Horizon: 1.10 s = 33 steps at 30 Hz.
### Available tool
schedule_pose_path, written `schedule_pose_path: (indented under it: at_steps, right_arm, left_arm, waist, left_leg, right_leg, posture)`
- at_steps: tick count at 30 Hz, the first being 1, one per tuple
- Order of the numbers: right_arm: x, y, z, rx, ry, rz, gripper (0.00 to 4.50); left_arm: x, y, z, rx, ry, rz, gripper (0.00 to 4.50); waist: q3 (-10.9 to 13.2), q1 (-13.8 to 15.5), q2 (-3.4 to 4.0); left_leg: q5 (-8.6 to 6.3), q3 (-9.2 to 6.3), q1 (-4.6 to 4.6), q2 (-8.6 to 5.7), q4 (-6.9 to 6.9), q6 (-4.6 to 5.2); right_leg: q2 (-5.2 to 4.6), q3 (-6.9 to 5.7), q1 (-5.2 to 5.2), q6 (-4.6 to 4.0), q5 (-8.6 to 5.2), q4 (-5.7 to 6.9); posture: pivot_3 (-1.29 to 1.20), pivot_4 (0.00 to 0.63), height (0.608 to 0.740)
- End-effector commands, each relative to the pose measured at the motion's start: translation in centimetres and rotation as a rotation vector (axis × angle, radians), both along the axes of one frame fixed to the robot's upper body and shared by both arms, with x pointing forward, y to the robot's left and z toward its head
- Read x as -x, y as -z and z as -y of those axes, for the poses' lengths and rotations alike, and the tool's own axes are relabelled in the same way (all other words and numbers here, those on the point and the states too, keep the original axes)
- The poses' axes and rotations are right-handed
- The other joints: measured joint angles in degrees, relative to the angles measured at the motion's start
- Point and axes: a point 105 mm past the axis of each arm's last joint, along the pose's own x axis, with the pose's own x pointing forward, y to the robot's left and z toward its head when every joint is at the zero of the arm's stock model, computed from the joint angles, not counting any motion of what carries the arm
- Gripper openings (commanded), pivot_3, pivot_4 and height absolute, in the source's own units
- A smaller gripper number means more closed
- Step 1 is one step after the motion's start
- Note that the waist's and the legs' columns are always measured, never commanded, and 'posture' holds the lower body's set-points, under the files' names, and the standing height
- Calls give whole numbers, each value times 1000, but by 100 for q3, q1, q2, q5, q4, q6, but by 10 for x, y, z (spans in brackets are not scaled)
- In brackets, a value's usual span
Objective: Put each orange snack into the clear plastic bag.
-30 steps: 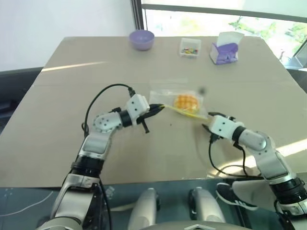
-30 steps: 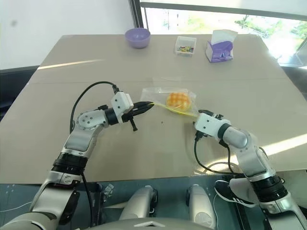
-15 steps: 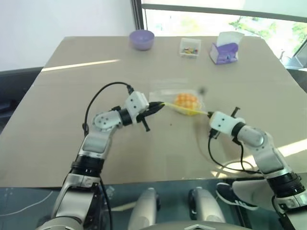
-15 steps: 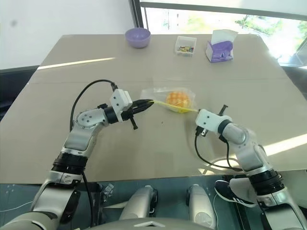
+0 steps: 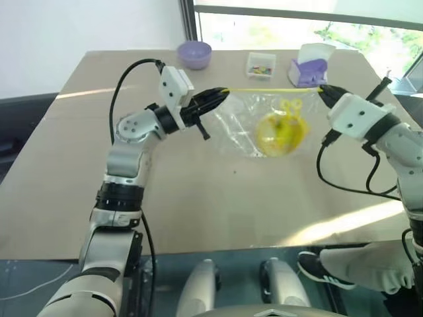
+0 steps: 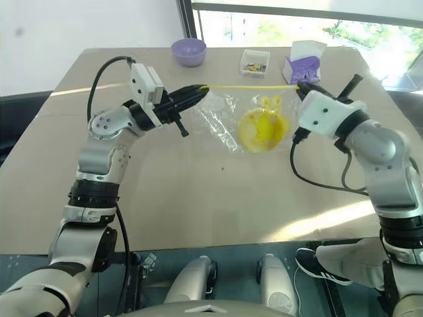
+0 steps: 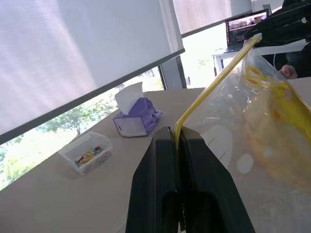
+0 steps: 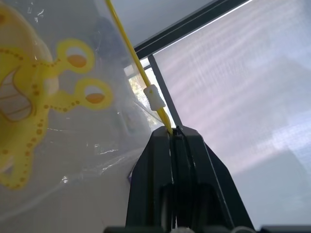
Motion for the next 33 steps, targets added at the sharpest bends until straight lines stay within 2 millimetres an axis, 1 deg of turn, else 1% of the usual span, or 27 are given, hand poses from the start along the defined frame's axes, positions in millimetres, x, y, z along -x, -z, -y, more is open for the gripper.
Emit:
schedule_pose_path:
  at_steps: [1, 4, 6, 9, 11, 12, 14, 16, 17, 18, 20, 21, 22, 25, 27, 28, 29, 30, 33]
  right_arm:
    - [-21, 4, 34, -28, 150, 17, 31]
    - [-22, -1, 34, -35, 152, 49, 31]
    - [-18, 4, 34, -56, 145, 31, 31]
    - [-2, 70, 20, -52, 75, -185, 31]
    - [11, 103, 10, -47, 36, -301, 31]
    - [16, 114, 6, -61, 26, -341, 31]
    - [24, 127, 3, -74, 16, -402, 31]
    - [30, 136, 3, -65, 14, -439, 31]
    - [33, 138, 2, -74, 8, -461, 31]
    - [35, 139, 2, -83, 7, -475, 31]
    - [37, 137, 5, -102, 11, -486, 31]
    - [38, 135, 7, -112, 13, -489, 596]
    - [39, 133, 9, -121, 13, -496, 914]
    - [42, 128, 13, -154, 13, -504, 2320]
    - [44, 126, 16, -174, 14, -508, 3300]
    - [45, 124, 17, -182, 17, -508, 3972]
    - [48, 124, 19, -195, 15, -513, 4243]
    - [51, 122, 21, -220, 12, -521, 4454]
    - [64, 117, 24, -297, -19, -561, 4454]
  left_arm:
    - [-22, -4, -21, 19, -162, 48, 0]
    - [-24, -16, -23, 47, -177, 100, 0]
    - [-21, -9, -27, 25, -164, 93, 0]
    - [3, 56, -25, -161, -73, 8, 0]
    - [18, 88, -24, -244, -31, -40, 0]
    - [25, 99, -24, -258, -13, -67, 0]
    - [35, 112, -26, -287, 10, -104, 0]
    - [42, 120, -29, -324, 30, -125, 0]
    - [44, 122, -30, -328, 36, -136, 0]
    - [46, 122, -30, -323, 43, -152, 0]
    - [50, 120, -31, -315, 63, -173, 0]
    - [52, 119, -31, -315, 73, -179, 708]
    - [55, 118, -31, -316, 93, -193, 1002]
    - [61, 114, -34, -309, 112, -229, 2354]
    - [65, 111, -39, -297, 112, -263, 3351]
    - [67, 109, -41, -284, 111, -283, 3908]
    - [69, 106, -45, -267, 107, -308, 4240]
    - [72, 103, -51, -252, 95, -331, 4247]
    - [78, 91, -71, -176, 50, -403, 4247]
  waist:
    - [0, 16, 0]
    - [4, 11, -1]
    - [3, 3, -1]
    - [-21, -21, 3]
    - [-25, -22, 5]
    - [-18, -18, 8]
    - [-5, 2, 15]
    - [2, 19, 17]
    - [2, 19, 17]
    - [-1, 20, 16]
    - [-3, 19, 16]
    - [-3, 15, 16]
    - [-3, 11, 17]
    - [-3, -1, 17]
    - [-3, 0, 17]
    - [-3, 0, 17]
    - [-3, 1, 17]
    - [-3, 1, 17]
    - [-2, 3, 17]
  left_leg:
    - [0, 1, -1, -2, 1, 0]
    - [0, 2, -7, -5, 2, 0]
    - [0, 1, -12, -5, -1, -1]
    - [0, 3, -3, -2, -26, -1]
    - [1, 6, 12, 0, -41, -2]
    - [-1, 9, 4, -1, -46, 1]
    - [-11, 18, -10, -5, -43, 18]
    - [-13, 15, -13, -6, -12, 20]
    - [-13, 11, -12, -5, -3, 21]
    - [-13, 7, 10, -4, 1, 21]
    - [-13, 4, 23, -4, 4, 21]
    - [-12, 3, 23, -3, 5, 20]
    - [-12, 4, 23, -2, 6, 20]
    - [-12, 4, 16, -1, 6, 20]
    - [-12, 4, 16, 1, 4, 20]
    - [-12, 3, 14, 3, 3, 20]
    - [-12, 3, 14, 3, 2, 20]
    - [-12, 3, 12, 3, 2, 20]
    - [-13, 2, 10, 4, 1, 21]
  right_leg:
    - [-2, 0, 0, 0, 0, 0]
    - [-5, 1, -2, 1, 0, 0]
    - [-5, 1, -10, 1, 0, -1]
    - [-3, 3, -9, 0, -1, -13]
    - [0, 15, -4, -4, -6, -13]
    - [0, 16, -12, -4, -7, -20]
    - [-6, 23, -30, -3, -6, -19]
    - [-6, 23, -28, -2, -5, -3]
    - [-5, 21, -21, -2, -5, -2]
    - [-4, 19, 2, -3, -5, -3]
    - [-2, 17, 12, -5, -7, -1]
    - [-2, 18, 12, -5, -6, 3]
    - [0, 18, 12, -3, -5, 4]
    - [2, 20, 3, -3, -3, 7]
    - [4, 21, 2, -3, -4, 7]
    - [6, 20, 1, -4, -4, 6]
    - [5, 20, 1, -3, -4, 6]
    - [5, 20, 0, -3, -4, 5]
    - [5, 19, 0, -3, -5, 2]
  posture:
    - [0, 150, 737]
    - [0, 150, 737]
    - [0, 150, 737]
    - [0, 150, 737]
    - [0, 150, 737]
    - [0, 150, 737]
    - [0, 150, 737]
    - [0, 150, 737]
    - [0, 150, 737]
    - [0, 150, 737]
    - [0, 150, 737]
    - [0, 150, 737]
    - [0, 150, 737]
    - [0, 150, 737]
    - [0, 150, 737]
    - [0, 150, 737]
    - [0, 150, 737]
    - [0, 150, 737]
    - [0, 150, 737]
